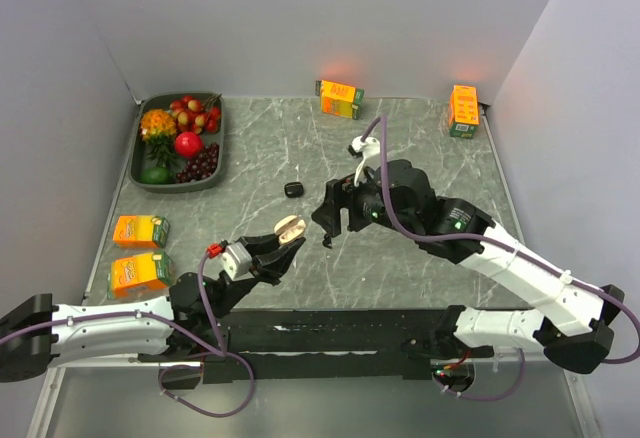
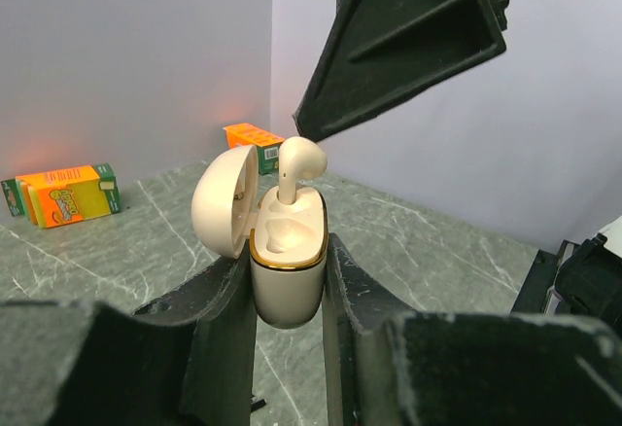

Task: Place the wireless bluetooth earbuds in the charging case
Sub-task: Place the earbud in the charging case.

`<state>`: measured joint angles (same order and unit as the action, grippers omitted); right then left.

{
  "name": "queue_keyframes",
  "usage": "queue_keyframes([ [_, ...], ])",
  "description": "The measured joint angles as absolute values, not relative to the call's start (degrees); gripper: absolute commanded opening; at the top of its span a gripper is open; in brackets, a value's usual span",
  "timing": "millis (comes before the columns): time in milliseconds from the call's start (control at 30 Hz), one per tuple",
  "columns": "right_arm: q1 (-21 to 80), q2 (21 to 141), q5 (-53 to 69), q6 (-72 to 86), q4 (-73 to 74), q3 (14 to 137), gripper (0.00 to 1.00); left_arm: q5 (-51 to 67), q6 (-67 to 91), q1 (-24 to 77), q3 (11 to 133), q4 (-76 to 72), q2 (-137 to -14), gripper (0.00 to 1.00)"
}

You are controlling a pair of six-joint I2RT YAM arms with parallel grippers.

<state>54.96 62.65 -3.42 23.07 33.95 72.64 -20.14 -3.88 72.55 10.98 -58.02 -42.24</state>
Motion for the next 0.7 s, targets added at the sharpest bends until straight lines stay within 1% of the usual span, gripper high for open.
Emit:
queue_keyframes([
  [700, 59.2, 65.7, -3.8, 21.4, 35.9, 73.2, 0.85, -20.5, -3.9, 72.4, 11.0, -59.4, -42.8, 0.01],
])
